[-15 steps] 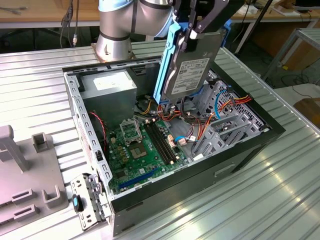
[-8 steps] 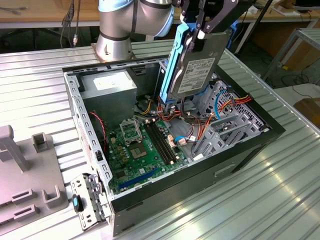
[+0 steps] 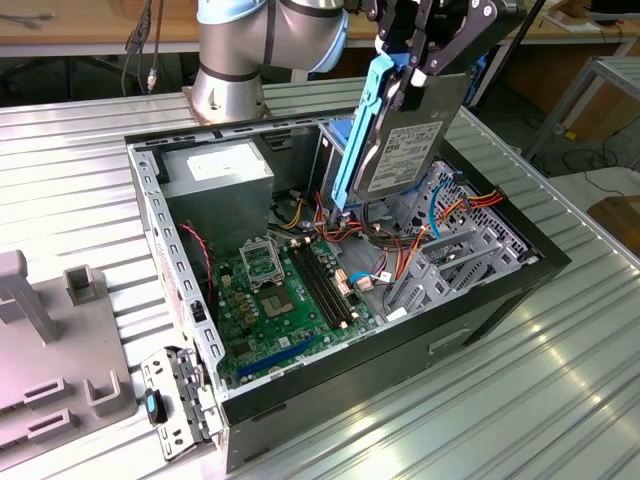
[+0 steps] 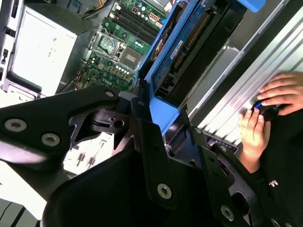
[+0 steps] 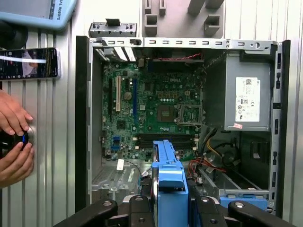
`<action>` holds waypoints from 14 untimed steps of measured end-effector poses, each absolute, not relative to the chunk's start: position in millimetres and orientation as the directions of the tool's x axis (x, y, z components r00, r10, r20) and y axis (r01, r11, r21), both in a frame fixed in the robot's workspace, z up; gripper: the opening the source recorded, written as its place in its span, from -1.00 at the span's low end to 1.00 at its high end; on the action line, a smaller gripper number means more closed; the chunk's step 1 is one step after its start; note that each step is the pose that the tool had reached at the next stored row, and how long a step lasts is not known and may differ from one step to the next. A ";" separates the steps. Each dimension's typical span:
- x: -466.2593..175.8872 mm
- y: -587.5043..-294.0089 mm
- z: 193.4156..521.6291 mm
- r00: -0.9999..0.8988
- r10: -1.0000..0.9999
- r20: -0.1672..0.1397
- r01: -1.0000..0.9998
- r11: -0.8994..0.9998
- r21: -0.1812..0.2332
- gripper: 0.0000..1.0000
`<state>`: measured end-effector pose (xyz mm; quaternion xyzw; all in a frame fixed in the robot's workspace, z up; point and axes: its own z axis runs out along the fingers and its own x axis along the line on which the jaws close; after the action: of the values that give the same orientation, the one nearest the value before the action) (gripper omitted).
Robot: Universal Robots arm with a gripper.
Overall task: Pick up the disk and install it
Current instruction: 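Insert the disk into the insertion slot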
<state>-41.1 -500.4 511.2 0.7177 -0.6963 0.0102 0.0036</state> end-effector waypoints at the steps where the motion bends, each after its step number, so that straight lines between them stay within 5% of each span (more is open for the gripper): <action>1: -39.2 -500.7 510.4 0.042 -0.999 0.020 -0.999 -0.042 -0.009 -0.27; 14: -27.0 -522.3 508.5 0.056 -0.998 0.020 -0.998 -0.056 -0.013 -0.27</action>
<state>-27.0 -522.3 508.5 0.7267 -0.6869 0.0118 0.0020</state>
